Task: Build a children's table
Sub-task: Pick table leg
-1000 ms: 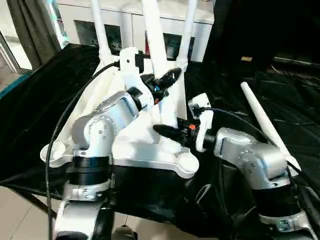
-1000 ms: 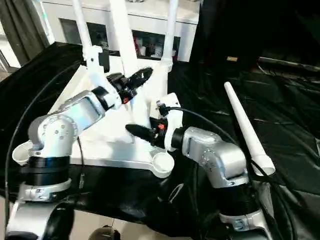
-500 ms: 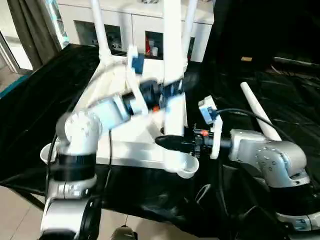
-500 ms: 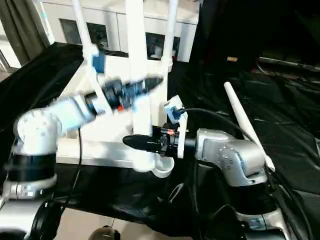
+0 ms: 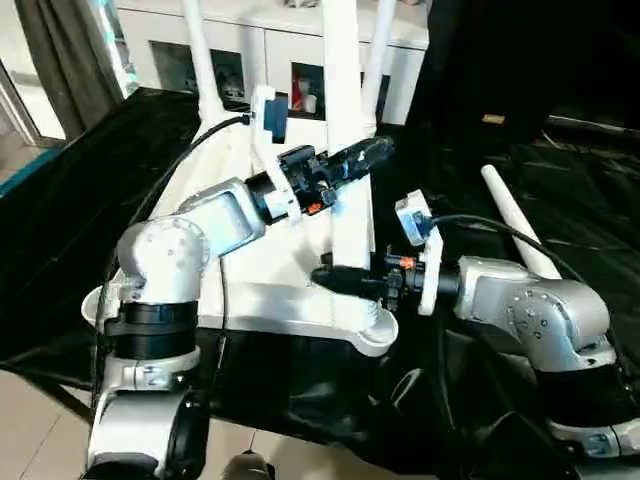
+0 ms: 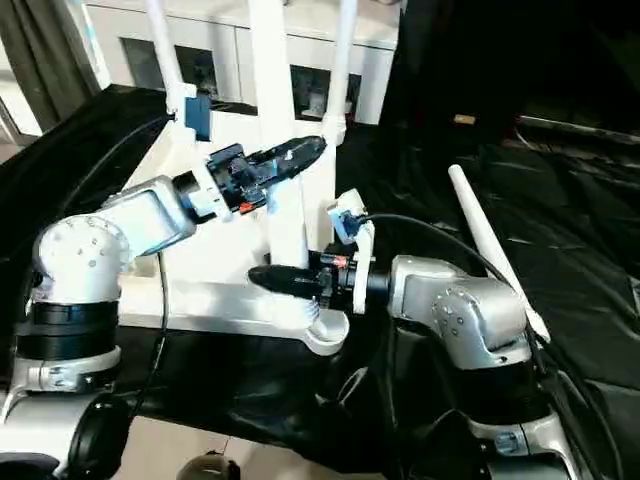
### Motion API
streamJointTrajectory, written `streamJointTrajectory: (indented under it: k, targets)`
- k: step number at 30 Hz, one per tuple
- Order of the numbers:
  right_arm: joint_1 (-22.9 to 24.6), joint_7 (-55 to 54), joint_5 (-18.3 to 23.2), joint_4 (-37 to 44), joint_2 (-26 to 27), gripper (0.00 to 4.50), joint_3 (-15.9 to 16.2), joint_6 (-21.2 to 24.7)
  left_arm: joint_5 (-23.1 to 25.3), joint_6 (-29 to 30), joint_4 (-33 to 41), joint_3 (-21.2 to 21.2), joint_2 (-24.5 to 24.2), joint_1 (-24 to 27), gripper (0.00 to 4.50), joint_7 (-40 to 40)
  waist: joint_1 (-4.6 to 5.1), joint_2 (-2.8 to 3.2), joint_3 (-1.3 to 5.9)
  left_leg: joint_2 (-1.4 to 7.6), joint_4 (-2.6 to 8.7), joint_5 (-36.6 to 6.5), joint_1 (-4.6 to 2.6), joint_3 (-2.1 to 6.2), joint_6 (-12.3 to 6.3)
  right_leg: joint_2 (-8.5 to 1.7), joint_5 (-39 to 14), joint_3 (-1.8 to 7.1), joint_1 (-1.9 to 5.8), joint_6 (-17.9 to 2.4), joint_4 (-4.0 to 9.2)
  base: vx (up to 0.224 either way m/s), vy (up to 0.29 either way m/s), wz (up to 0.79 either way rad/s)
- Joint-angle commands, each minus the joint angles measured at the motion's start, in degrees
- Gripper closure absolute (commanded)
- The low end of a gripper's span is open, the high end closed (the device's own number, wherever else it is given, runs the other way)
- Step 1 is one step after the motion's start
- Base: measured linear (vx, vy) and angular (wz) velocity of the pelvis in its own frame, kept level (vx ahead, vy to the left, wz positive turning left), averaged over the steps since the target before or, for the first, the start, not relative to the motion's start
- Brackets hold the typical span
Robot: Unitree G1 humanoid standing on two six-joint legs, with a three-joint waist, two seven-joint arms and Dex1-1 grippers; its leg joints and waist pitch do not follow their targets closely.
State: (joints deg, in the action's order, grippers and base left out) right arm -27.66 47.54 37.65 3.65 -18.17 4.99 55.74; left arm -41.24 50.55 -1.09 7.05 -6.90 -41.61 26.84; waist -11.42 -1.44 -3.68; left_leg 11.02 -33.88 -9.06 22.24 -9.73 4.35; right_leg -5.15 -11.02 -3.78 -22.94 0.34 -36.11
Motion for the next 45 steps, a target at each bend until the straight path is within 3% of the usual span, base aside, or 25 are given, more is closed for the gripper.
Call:
streamJointTrajectory:
  k: [1, 2, 4, 8, 11, 16, 17, 20, 24, 26, 31, 40, 45]
  targets:
    - [-1.06, -0.54, -0.37, 0.66, 0.29, 2.46, 0.39, -1.23, 4.97, -1.79, -0.27, -0.75, -0.42, 0.22, 1.77, -5.84, 0.01, -0.15, 4.58, 1.72, 4.08, -10.18, -0.90, 0.65, 3.56, -3.19, -10.66, 2.43, 2.85, -4.29, 4.52, 0.000, 0.000, 0.00]
    - [-1.11, -0.86, -0.65, 0.47, 0.38, 2.46, 0.38, -1.45, 5.39, -1.88, -0.20, -0.82, -0.23, 0.36, 1.71, -6.77, 0.01, -0.21, 4.59, 1.69, 4.07, -10.08, -0.91, 0.64, 3.68, -3.18, -10.43, 2.39, 2.87, -4.28, 4.42, 0.000, 0.000, 0.00]
    - [-1.22, -1.99, -1.78, -0.18, 0.54, 2.48, 0.51, -2.21, 6.17, -2.47, 0.09, -0.14, 1.47, 0.58, 2.08, -10.54, -0.04, -0.10, 4.71, 1.62, 3.91, -9.57, -0.87, 0.65, 3.94, -3.14, -8.69, 2.35, 2.93, -4.84, 4.27, 0.000, 0.000, 0.00]
    - [-1.58, -2.24, -2.15, -0.79, 0.74, 2.50, 0.71, -2.59, 5.38, -2.75, -0.07, 0.22, 2.62, 0.30, 2.31, -10.64, -0.03, -0.27, 4.77, 1.50, 3.72, -8.33, -0.69, 0.58, 3.31, -3.04, -6.61, 2.24, 3.03, -6.53, 3.98, 0.000, 0.000, 0.00]
    - [-1.20, -2.84, -2.82, -0.33, 1.11, 2.50, 1.07, -3.03, 5.05, -3.34, 0.39, 0.93, 4.18, 0.67, 2.38, -11.69, 0.06, 0.20, 4.76, 1.51, 3.66, -8.68, -0.77, 0.57, 3.07, -3.04, -6.64, 2.24, 2.94, -6.92, 4.02, 0.000, 0.000, 0.00]
    - [-1.13, -3.59, -4.11, -0.25, 1.65, 2.50, 1.21, -5.12, 2.85, -3.31, 1.37, 0.86, 5.01, 0.35, 2.51, -9.85, 0.13, -0.12, 4.70, 1.56, 3.73, -9.81, -0.86, 0.55, 2.90, -3.11, -8.45, 2.24, 2.93, -6.93, 4.25, 0.000, 0.000, 0.00]
    - [-1.13, -3.44, -3.72, -0.38, 1.81, 2.15, 0.98, -4.94, 2.71, -3.24, 1.40, 0.84, 5.02, 0.28, 2.51, -9.73, 0.15, -0.10, 4.69, 1.56, 3.74, -9.81, -0.84, 0.53, 2.90, -3.10, -8.49, 2.25, 2.90, -6.95, 4.28, 0.000, 0.000, 0.00]
    - [-1.13, -1.32, -1.31, 0.14, 1.67, 1.75, 0.43, -3.57, 2.52, -2.95, 1.64, -0.15, 4.15, -0.08, 2.56, -7.60, 0.21, -0.44, 4.66, 1.56, 3.74, -9.53, -0.94, 0.45, 2.33, -3.04, -9.22, 2.28, 2.87, -6.69, 4.34, 0.000, 0.000, 0.00]
    - [-1.33, 1.35, -1.81, 0.17, -0.38, 1.33, 0.62, -4.70, 1.69, -1.17, 1.94, -2.02, 2.16, -0.83, 2.60, -2.72, 0.14, -0.62, 4.60, 1.61, 3.74, -8.81, -0.86, 0.41, 2.00, -3.05, -9.27, 2.32, 2.86, -6.38, 4.24, 0.000, 0.000, 0.00]
    - [-1.50, 2.76, -1.36, -0.08, -1.29, 1.32, 0.34, -4.43, 1.14, -0.41, 2.05, -2.69, 1.31, -1.17, 2.60, -1.29, 0.22, -0.89, 4.54, 1.59, 3.73, -8.80, -0.84, 0.34, 1.89, -3.03, -9.38, 2.32, 2.86, -6.35, 4.26, 0.000, 0.000, 0.00]
    - [-3.27, 7.64, -0.66, -2.62, -3.96, 1.31, 0.80, -3.55, 1.24, 0.31, 0.97, -5.02, -0.83, -2.63, 2.64, 3.53, 0.27, -0.83, 4.59, 1.55, 3.59, -8.28, -0.89, 0.27, 1.63, -3.03, -9.70, 2.31, 2.82, -6.82, 4.20, 0.000, 0.000, 0.00]
    - [-4.36, 11.17, -0.67, -4.78, -6.06, 1.31, 2.58, -2.39, 1.33, -0.05, 0.11, -6.69, -1.91, -3.68, 2.65, 6.86, 0.22, -1.21, 4.73, 1.56, 3.37, -6.54, -0.78, 0.19, 1.15, -3.02, -7.32, 2.27, 3.01, -8.04, 3.82, 0.000, 0.000, 0.00]
    - [-4.56, 11.92, -1.52, -5.84, -6.06, 1.31, 3.48, -2.48, 1.31, 0.15, 0.35, -6.90, -2.23, -3.63, 2.65, 7.58, 0.22, -1.37, 4.64, 1.61, 3.45, -7.62, -0.84, 0.18, 1.27, -3.15, -8.73, 2.29, 2.98, -8.31, 3.93, 0.000, 0.000, 0.00]
